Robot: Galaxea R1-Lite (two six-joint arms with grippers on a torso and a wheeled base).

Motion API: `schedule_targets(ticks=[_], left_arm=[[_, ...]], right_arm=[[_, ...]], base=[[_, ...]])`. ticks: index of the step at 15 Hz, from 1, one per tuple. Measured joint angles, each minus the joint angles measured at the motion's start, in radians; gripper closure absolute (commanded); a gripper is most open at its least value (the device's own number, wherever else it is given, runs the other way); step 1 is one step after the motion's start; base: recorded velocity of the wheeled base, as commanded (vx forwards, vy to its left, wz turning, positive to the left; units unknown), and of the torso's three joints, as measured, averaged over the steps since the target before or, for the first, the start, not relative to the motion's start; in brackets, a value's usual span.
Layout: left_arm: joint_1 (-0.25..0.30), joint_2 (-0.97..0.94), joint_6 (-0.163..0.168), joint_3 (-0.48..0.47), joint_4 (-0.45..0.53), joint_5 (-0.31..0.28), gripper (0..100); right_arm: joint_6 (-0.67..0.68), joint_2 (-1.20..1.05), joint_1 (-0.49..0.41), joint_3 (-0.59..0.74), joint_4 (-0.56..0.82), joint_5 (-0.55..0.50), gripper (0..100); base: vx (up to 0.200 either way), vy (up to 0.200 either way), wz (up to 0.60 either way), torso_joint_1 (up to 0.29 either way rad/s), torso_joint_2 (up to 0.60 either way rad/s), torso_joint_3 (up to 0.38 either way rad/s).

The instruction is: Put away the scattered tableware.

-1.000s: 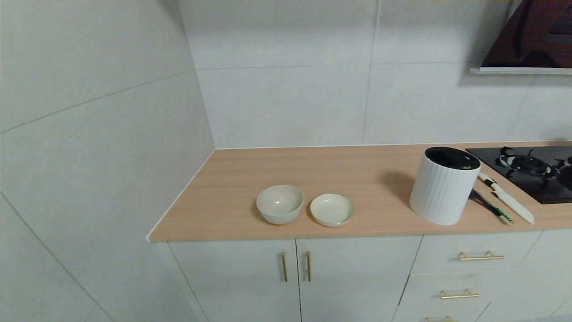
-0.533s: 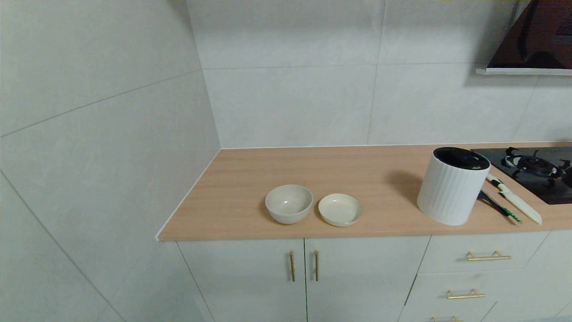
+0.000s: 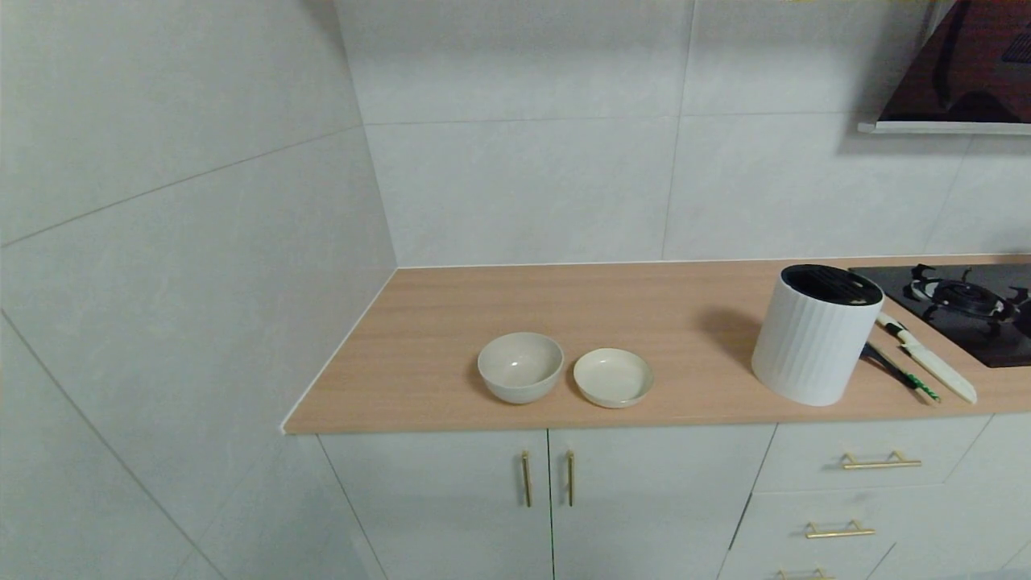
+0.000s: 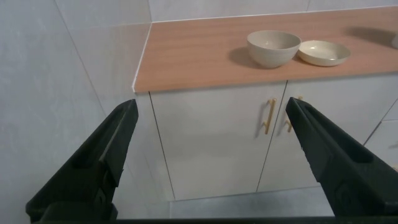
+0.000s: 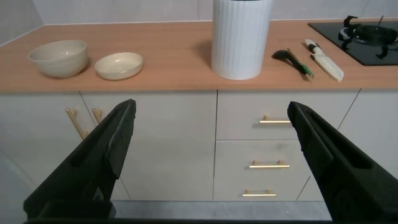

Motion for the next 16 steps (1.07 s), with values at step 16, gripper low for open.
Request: schedule_targets(ticks=[16], left_arm=[[0.0,0.0,0.0,0.0,0.0,0.0,0]], right_arm=[[0.0,0.0,0.0,0.0,0.0,0.0,0]], base=[[0.0,0.0,0.0,-0.21,0.47,0.25]])
